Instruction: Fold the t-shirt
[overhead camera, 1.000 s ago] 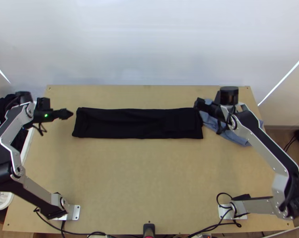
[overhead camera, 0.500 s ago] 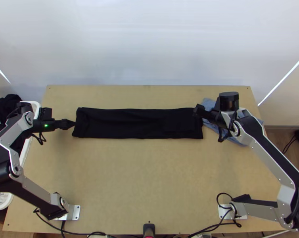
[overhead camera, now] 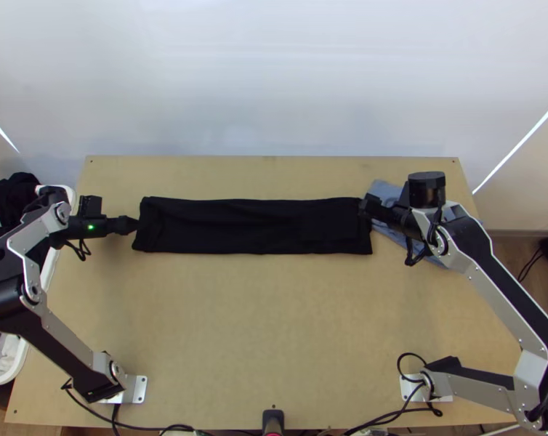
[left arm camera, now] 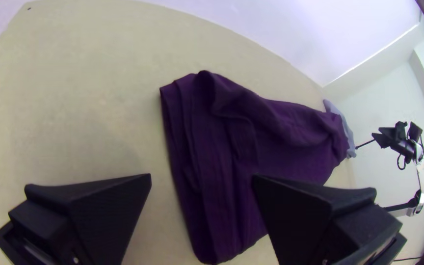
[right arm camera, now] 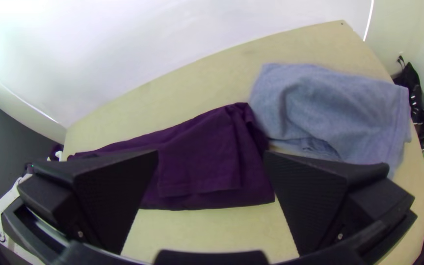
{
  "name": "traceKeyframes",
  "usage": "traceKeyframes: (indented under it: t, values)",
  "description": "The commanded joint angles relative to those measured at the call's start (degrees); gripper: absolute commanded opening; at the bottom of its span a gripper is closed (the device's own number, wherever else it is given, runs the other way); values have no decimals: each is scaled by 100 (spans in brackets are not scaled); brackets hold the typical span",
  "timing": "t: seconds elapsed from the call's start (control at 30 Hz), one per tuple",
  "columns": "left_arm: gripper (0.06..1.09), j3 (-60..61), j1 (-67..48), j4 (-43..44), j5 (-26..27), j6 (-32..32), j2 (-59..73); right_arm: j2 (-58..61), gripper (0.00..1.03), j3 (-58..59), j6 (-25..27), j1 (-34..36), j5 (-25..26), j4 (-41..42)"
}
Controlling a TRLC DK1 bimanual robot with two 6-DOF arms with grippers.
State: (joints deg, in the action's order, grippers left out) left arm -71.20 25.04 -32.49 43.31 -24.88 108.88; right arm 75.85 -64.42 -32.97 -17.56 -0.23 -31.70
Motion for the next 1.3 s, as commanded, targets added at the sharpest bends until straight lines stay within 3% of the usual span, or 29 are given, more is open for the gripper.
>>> traceKeyframes:
  t: [0.0,0.5,0.7,0.8,0.87,0.9,0.97,1.27]
  values:
    - [104,-105,-113,50,2,107,256,-71,99,18,-69,-2,-3,-38]
    - [104,-219,-913,59,-33,414,256,-282,99,61,-87,148,5,-117]
    - [104,-228,-1212,146,-323,476,300,-352,99,35,-87,174,5,-117]
    - [102,-157,-1361,234,-736,441,274,-405,99,44,-87,209,5,-126]
    - [84,-96,-1370,243,-859,405,186,-440,99,79,-78,271,5,-126]
    - [67,-78,-1344,261,-894,414,142,-458,99,97,-78,297,5,-126]
    - [10,-105,-1177,472,-1167,775,107,-501,99,123,-69,332,5,-134]
    - [9,-298,195,331,-1369,695,2,-660,99,316,-52,429,-3,-152]
